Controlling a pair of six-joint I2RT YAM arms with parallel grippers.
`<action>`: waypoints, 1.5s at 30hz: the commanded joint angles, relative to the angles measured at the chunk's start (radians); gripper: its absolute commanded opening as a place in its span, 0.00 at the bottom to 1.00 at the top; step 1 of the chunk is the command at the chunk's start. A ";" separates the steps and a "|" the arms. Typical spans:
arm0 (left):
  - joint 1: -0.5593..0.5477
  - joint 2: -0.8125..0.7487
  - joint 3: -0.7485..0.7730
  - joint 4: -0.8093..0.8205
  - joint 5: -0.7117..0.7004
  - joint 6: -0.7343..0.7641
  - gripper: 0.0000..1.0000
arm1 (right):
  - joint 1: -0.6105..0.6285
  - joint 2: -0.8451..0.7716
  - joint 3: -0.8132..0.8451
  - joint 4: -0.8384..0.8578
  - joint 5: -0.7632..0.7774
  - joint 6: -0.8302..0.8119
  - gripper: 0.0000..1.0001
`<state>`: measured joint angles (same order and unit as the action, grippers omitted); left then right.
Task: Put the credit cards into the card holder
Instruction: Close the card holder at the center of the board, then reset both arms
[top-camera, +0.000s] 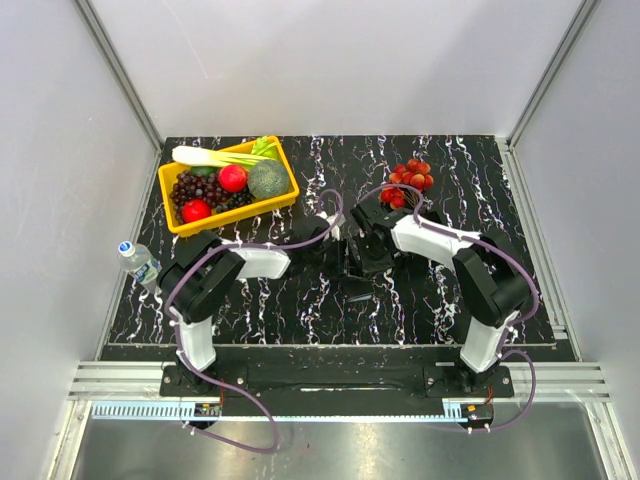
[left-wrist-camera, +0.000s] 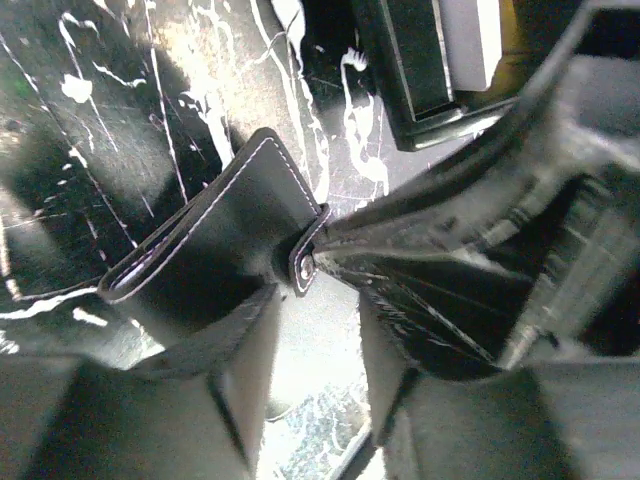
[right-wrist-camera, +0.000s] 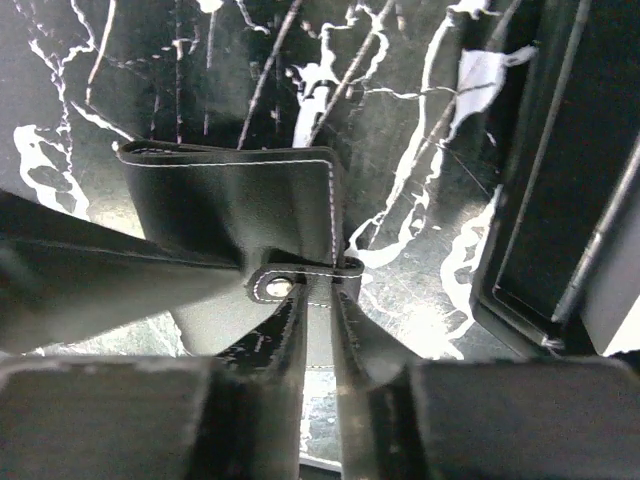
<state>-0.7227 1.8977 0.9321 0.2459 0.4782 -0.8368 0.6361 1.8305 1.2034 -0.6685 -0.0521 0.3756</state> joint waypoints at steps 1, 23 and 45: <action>-0.017 -0.076 -0.026 -0.120 -0.268 0.145 0.51 | 0.050 -0.052 -0.094 0.254 0.034 0.048 0.29; 0.198 -0.479 -0.121 -0.155 -0.379 0.211 0.99 | -0.352 -0.786 -0.426 0.454 0.331 0.086 1.00; 0.312 -0.738 -0.259 -0.215 -0.642 0.306 0.99 | -0.615 -0.945 -0.784 0.784 0.659 0.019 0.99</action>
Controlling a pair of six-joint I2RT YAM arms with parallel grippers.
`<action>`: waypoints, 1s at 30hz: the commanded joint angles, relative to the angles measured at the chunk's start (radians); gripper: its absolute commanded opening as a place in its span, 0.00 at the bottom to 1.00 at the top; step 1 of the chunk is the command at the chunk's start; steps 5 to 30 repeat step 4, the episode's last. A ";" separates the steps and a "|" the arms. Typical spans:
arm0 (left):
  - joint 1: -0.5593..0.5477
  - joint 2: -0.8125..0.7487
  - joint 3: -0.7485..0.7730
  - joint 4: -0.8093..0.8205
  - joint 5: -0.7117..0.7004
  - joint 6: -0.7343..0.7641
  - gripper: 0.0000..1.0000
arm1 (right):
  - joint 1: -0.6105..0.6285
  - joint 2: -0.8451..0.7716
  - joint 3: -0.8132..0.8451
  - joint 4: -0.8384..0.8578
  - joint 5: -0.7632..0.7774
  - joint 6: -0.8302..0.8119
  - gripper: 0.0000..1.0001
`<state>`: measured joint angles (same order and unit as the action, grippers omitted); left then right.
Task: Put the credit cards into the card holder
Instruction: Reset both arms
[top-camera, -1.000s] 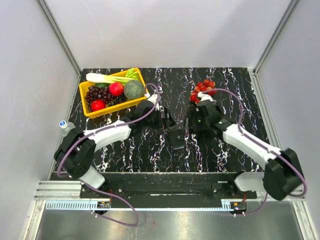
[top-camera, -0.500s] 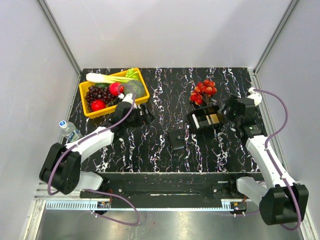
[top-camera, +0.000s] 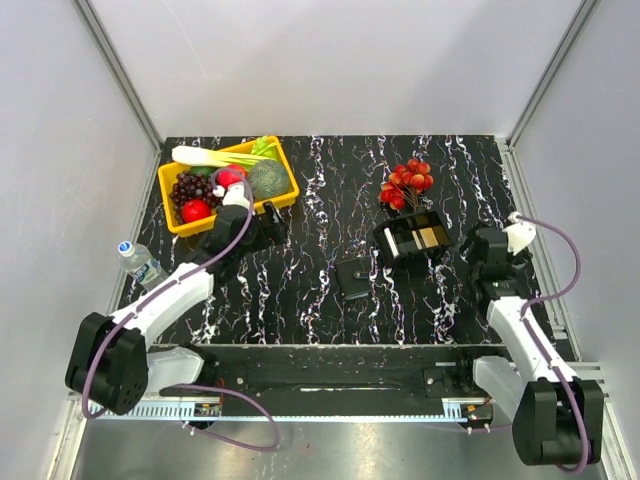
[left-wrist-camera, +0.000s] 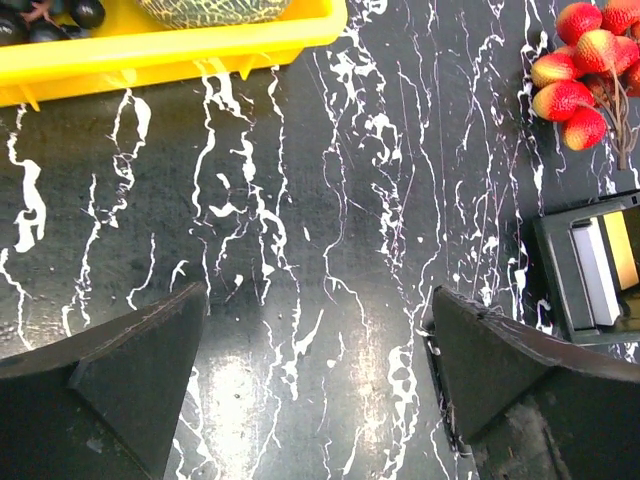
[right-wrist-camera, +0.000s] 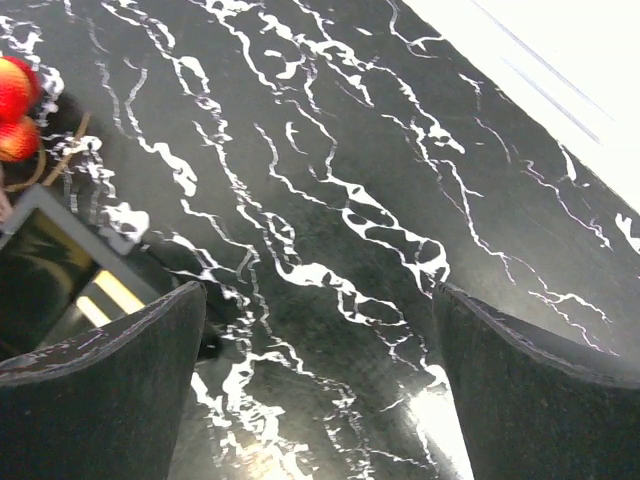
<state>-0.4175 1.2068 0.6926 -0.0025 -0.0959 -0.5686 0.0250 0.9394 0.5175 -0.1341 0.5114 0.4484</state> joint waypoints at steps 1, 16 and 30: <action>0.008 -0.052 -0.024 0.029 -0.094 0.038 0.99 | -0.004 -0.065 -0.149 0.336 0.102 -0.072 0.99; 0.014 -0.079 -0.047 0.030 -0.174 0.026 0.99 | -0.002 -0.079 -0.247 0.525 0.062 -0.125 0.99; 0.014 -0.079 -0.047 0.030 -0.174 0.026 0.99 | -0.002 -0.079 -0.247 0.525 0.062 -0.125 0.99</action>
